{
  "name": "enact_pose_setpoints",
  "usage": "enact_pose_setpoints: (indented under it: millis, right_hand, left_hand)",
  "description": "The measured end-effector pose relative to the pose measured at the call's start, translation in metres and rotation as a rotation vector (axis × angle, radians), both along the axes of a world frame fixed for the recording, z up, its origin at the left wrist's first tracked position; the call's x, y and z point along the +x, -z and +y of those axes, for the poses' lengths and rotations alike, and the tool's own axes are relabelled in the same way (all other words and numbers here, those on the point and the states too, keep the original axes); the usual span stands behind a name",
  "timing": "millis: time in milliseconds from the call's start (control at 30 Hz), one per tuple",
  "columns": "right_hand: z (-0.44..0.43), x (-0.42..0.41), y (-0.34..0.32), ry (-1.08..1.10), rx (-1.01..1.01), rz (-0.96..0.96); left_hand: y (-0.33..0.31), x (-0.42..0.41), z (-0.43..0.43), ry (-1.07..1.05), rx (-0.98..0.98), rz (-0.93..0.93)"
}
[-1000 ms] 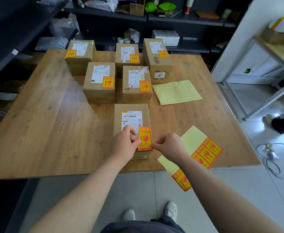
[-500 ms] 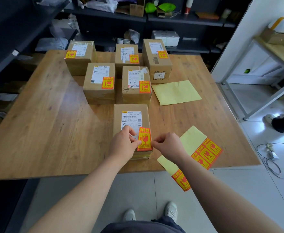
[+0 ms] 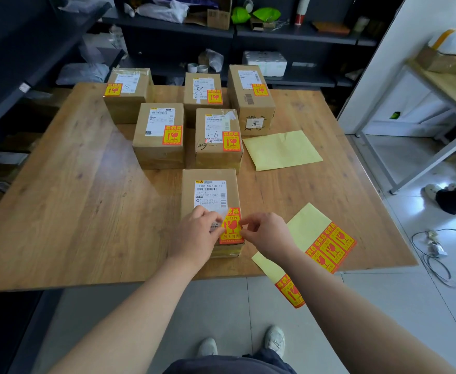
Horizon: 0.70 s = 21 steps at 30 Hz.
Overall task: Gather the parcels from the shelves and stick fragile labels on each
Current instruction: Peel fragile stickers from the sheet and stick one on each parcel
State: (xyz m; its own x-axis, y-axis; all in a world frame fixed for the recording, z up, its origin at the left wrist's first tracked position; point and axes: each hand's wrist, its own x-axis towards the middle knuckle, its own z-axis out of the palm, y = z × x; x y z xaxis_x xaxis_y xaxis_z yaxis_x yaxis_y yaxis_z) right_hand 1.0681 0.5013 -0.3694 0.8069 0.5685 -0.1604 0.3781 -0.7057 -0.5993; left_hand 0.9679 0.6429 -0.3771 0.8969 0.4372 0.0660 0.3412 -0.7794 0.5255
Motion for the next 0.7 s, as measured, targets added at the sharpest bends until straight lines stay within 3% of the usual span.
enact_pose_setpoints:
  millis: [233,700]
  right_hand:
    - [0.002,0.002,0.004,-0.175,-0.137,-0.197]
    - [0.002,0.003,0.01,-0.285,-0.348,-0.423]
  left_hand:
    - [0.005,-0.005,-0.003,0.113,0.199,-0.057]
    - [0.015,-0.002,0.009,0.118,0.413,0.152]
